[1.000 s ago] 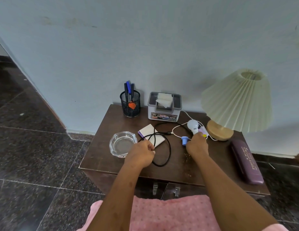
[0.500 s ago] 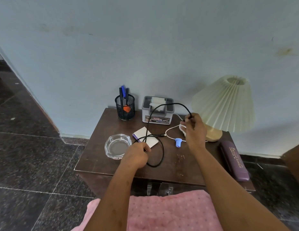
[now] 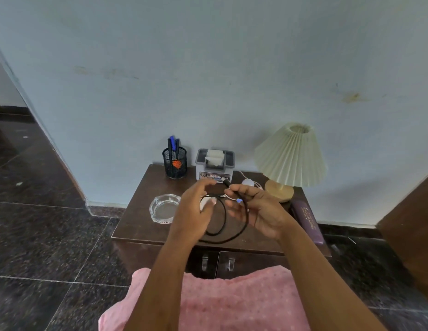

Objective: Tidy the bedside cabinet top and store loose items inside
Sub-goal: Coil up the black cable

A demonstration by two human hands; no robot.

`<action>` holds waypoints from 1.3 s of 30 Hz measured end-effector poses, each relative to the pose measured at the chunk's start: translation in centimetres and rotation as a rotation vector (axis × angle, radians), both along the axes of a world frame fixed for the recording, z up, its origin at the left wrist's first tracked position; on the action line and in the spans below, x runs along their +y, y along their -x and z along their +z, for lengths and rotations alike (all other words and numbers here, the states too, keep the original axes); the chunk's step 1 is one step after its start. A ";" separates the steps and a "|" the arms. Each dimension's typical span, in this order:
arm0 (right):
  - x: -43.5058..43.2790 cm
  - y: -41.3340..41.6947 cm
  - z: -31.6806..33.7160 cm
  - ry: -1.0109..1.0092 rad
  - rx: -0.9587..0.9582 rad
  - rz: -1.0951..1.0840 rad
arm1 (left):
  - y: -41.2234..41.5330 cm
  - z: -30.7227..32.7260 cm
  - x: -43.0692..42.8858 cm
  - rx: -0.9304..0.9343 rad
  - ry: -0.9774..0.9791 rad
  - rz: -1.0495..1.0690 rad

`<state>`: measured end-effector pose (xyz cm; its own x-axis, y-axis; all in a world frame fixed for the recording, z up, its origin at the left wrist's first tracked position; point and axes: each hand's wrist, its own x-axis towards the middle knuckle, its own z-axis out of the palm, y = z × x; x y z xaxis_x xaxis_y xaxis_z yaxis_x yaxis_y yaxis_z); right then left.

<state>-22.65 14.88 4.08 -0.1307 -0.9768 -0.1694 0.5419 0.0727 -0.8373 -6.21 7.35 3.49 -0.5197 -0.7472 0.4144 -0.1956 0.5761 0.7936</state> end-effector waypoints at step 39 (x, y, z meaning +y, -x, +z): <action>-7.7 -5.7 -1.8 0.034 1.420 0.375 | -1.5 -1.1 -5.7 0.250 -0.470 0.286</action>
